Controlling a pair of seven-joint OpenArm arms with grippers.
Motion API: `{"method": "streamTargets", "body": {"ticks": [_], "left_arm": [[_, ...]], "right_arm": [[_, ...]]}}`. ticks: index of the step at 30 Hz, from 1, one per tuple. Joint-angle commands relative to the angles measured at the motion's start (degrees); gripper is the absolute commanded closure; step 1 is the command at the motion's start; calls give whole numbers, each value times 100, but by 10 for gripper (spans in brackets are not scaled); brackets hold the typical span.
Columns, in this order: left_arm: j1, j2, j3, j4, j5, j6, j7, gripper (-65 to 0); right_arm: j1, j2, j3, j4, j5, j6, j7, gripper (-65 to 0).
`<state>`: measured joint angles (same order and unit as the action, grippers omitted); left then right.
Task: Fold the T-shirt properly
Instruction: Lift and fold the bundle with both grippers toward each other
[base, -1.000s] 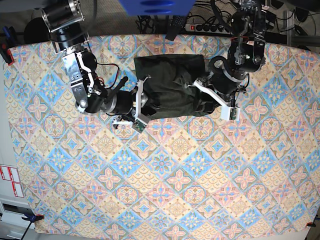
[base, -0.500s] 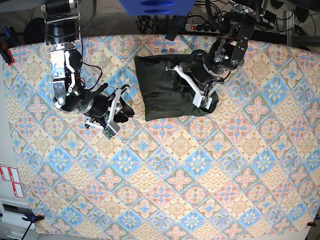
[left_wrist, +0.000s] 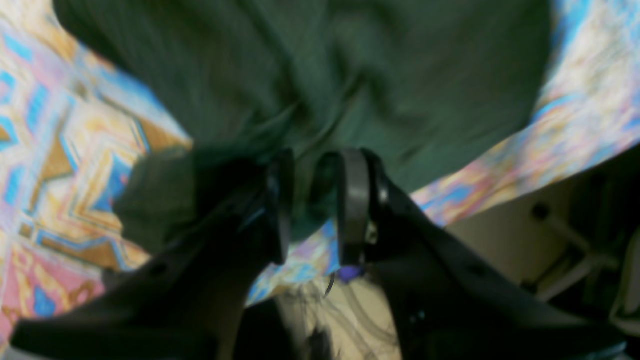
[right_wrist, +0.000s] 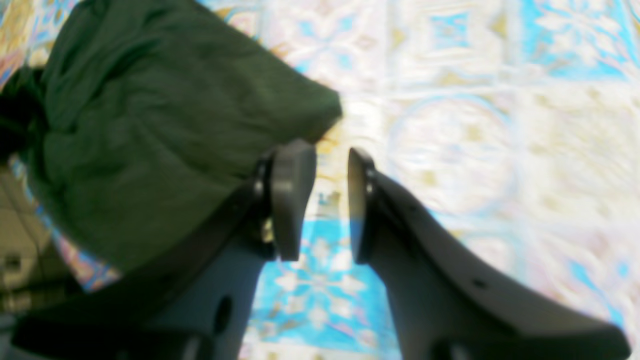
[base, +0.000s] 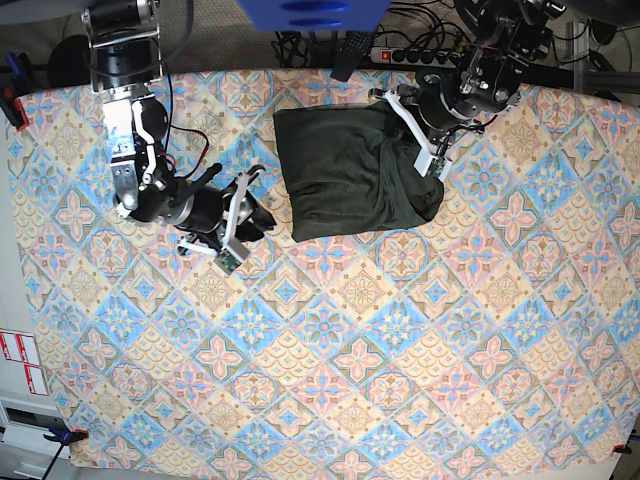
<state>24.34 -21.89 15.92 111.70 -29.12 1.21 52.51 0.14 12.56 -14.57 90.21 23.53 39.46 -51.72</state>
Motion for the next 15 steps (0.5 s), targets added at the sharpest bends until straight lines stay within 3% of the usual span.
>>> {"method": "streamTargets", "body": {"ticks": [1, 9, 15], "left_arm": [[6, 4, -76, 245, -46, -38, -69, -132], [67, 4, 223, 289, -28, -38, -51, -132], [23, 4, 601, 140, -19, -38, -42, -126]], "right_arm": [[78, -3, -183, 117, 122, 54, 122, -153], [544, -3, -1625, 47, 87, 54, 157, -153], [1054, -108, -1765, -217, 87, 54, 175, -102]]}}
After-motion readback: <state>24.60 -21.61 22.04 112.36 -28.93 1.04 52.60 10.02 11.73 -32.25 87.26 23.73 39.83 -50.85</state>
